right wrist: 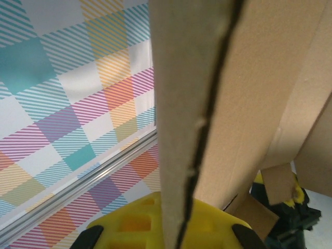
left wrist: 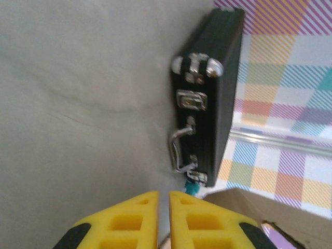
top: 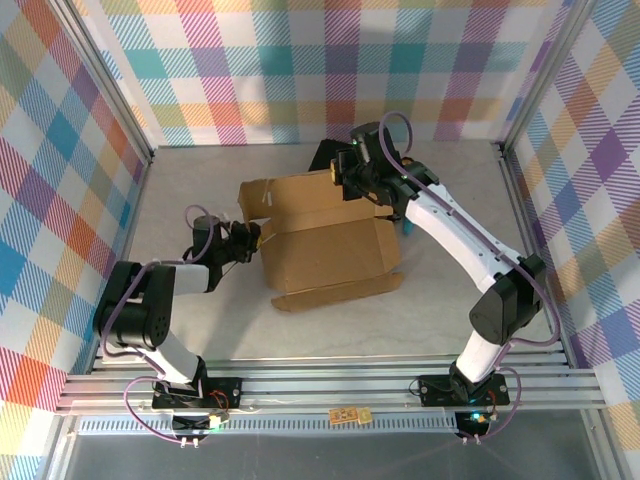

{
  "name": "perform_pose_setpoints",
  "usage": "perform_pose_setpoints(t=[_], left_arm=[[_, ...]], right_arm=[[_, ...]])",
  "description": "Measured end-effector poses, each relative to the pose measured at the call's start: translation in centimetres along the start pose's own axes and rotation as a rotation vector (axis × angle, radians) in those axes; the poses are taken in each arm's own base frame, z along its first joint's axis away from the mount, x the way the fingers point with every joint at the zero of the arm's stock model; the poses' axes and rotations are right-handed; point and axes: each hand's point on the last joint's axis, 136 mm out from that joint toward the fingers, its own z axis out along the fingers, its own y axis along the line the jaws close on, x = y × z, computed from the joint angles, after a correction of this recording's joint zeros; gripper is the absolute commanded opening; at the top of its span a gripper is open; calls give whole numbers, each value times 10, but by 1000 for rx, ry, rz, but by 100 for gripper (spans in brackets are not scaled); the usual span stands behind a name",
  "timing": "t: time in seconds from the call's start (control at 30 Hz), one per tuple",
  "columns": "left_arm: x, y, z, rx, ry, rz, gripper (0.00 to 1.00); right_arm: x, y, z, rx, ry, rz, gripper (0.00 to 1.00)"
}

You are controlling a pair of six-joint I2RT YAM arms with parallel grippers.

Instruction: Fold the paper box

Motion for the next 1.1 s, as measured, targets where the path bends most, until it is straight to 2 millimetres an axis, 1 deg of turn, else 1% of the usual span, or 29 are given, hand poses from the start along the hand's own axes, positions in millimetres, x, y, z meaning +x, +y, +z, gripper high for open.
perform_pose_setpoints(t=[0.07,0.23,0.37,0.43,0.6,0.7,0.77,0.83,0.9,1.0,1.03,1.1], left_arm=[[7,-5,-1,4,7,10,13],[20,-5,-8,-56,14,54,13],[29,3,-6,-193,21,121,14],[32,5,-11,-272,3,175,15],[41,3,-38,-407,-49,334,28],[41,4,-54,-462,-75,401,34],[39,6,-65,-498,-88,439,44],[38,4,-80,-525,-106,471,53],[38,-1,-98,-534,-122,503,56],[35,-16,-124,-518,-153,527,59],[32,-21,-133,-512,-168,524,60],[21,-25,-153,-506,-212,494,61]], right_arm=[[-1,3,4,-14,3,8,0],[0,8,12,-37,16,26,0],[-4,10,16,-47,13,31,0],[-4,10,17,-51,13,33,0],[-3,15,19,-70,17,34,0],[-3,12,25,-66,20,34,0],[-3,7,31,-58,24,36,0],[-4,0,38,-50,25,36,0],[-5,-7,44,-41,30,36,0],[-1,-18,54,-28,60,32,0],[1,-20,56,-28,72,30,0],[11,-26,63,-29,104,19,0]])
